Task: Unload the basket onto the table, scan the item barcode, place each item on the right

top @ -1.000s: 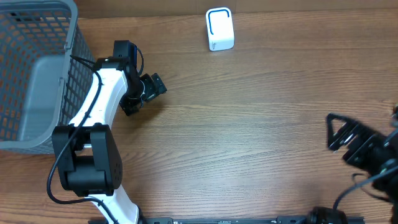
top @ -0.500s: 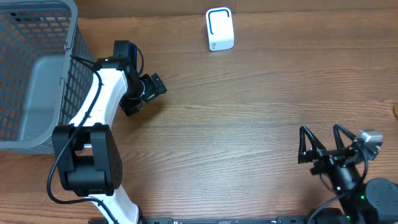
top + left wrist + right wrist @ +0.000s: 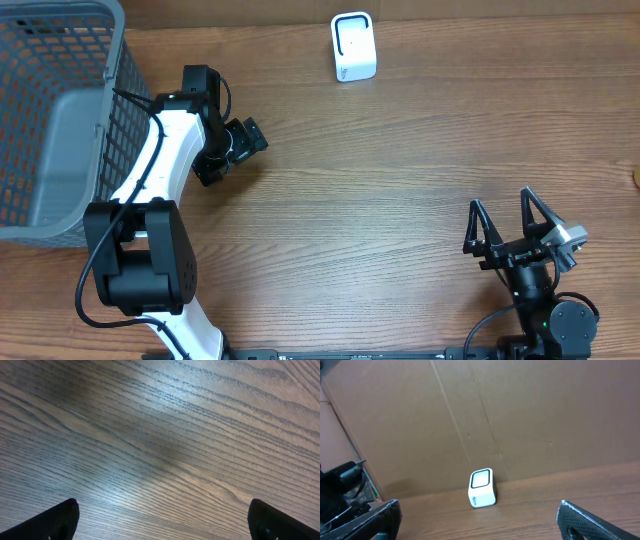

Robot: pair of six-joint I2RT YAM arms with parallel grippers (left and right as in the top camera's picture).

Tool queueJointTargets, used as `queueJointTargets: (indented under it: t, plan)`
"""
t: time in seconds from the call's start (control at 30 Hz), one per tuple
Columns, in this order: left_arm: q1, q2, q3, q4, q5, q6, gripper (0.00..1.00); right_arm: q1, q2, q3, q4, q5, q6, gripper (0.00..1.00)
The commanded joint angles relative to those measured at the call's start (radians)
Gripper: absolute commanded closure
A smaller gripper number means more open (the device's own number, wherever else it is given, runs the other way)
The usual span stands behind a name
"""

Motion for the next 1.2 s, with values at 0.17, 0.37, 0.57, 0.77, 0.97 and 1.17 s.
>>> queueJointTargets:
  t: [0.17, 0.37, 0.57, 0.77, 0.97, 1.17]
  plan:
    - [-0.002, 0.001, -0.004, 0.0, -0.003, 0.01, 0.0, 0.006, -0.013, -0.044, 0.028, 0.109, -0.005, 0.0]
    - [-0.002, 0.001, -0.004, 0.0, -0.003, 0.01, 0.0, 0.006, -0.013, -0.043, -0.089, 0.131, -0.005, 0.0]
    - [-0.002, 0.001, -0.004, 0.0, -0.003, 0.01, 0.0, 0.006, -0.012, -0.043, -0.192, 0.13, -0.012, 0.0]
    - [-0.002, 0.001, -0.004, 0.0, -0.003, 0.01, 0.0, 0.006, -0.012, -0.043, -0.191, 0.131, -0.012, 0.0]
    - [-0.002, 0.001, -0.004, 0.0, -0.003, 0.01, 0.0, 0.006, -0.012, -0.043, -0.191, 0.131, -0.012, 0.0]
    - [-0.002, 0.001, -0.004, 0.0, -0.003, 0.01, 0.0, 0.006, -0.012, -0.043, -0.191, 0.131, -0.012, 0.0]
